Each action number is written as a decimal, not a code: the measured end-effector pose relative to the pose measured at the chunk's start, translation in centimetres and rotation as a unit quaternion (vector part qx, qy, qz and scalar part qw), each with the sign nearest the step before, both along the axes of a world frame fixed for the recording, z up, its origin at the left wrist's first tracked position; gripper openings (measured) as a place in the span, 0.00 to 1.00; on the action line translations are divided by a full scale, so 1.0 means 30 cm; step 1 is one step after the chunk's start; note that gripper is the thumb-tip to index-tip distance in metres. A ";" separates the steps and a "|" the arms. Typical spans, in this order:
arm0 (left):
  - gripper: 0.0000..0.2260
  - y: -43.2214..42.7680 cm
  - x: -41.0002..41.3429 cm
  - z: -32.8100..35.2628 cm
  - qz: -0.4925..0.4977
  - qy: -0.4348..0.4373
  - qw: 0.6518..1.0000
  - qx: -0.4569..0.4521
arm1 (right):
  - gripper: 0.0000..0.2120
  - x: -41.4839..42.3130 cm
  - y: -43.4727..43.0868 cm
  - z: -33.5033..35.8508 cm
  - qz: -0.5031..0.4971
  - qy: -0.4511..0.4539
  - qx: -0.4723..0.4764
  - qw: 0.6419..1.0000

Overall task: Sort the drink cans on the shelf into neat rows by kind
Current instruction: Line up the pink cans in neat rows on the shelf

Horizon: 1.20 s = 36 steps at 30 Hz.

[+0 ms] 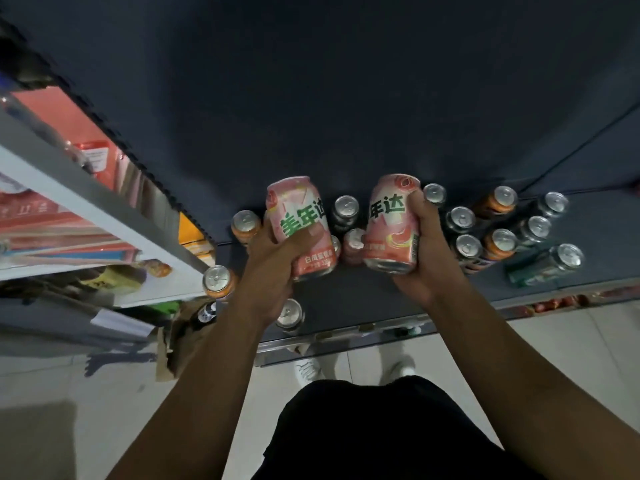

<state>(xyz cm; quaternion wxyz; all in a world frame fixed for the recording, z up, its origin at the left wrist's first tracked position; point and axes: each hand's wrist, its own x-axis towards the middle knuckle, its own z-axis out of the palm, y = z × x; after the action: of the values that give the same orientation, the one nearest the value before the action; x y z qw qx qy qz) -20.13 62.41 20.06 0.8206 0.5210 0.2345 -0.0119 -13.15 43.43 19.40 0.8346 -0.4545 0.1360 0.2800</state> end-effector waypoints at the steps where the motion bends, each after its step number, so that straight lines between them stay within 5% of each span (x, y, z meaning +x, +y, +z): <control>1: 0.20 -0.034 0.006 0.020 -0.013 -0.004 1.000 0.009 | 0.28 0.001 -0.034 0.007 -0.005 -0.005 -0.001 1.000; 11: 0.25 -0.554 0.030 0.103 -0.091 0.013 0.995 0.048 | 0.31 -0.056 -0.554 0.091 -0.047 -0.002 0.083 0.995; 17: 0.24 -0.940 0.036 0.136 -0.168 -0.003 0.983 0.073 | 0.29 -0.113 -0.943 0.154 -0.120 -0.056 -0.011 0.991; 23: 0.34 -1.233 0.070 0.173 -0.281 -0.067 0.948 0.131 | 0.24 -0.207 -1.240 0.157 -0.180 -0.091 -0.075 0.976; 36: 0.18 -1.756 0.205 0.209 -0.448 -0.145 0.870 0.144 | 0.24 -0.303 -1.666 0.179 -0.387 -0.146 -0.222 0.883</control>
<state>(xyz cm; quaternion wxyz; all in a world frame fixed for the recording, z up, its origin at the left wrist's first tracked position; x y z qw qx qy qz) -13.98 9.73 26.32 0.6680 0.6785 -0.1465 -0.2682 -22.23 -6.56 24.78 0.7641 -0.5749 0.2364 -0.1723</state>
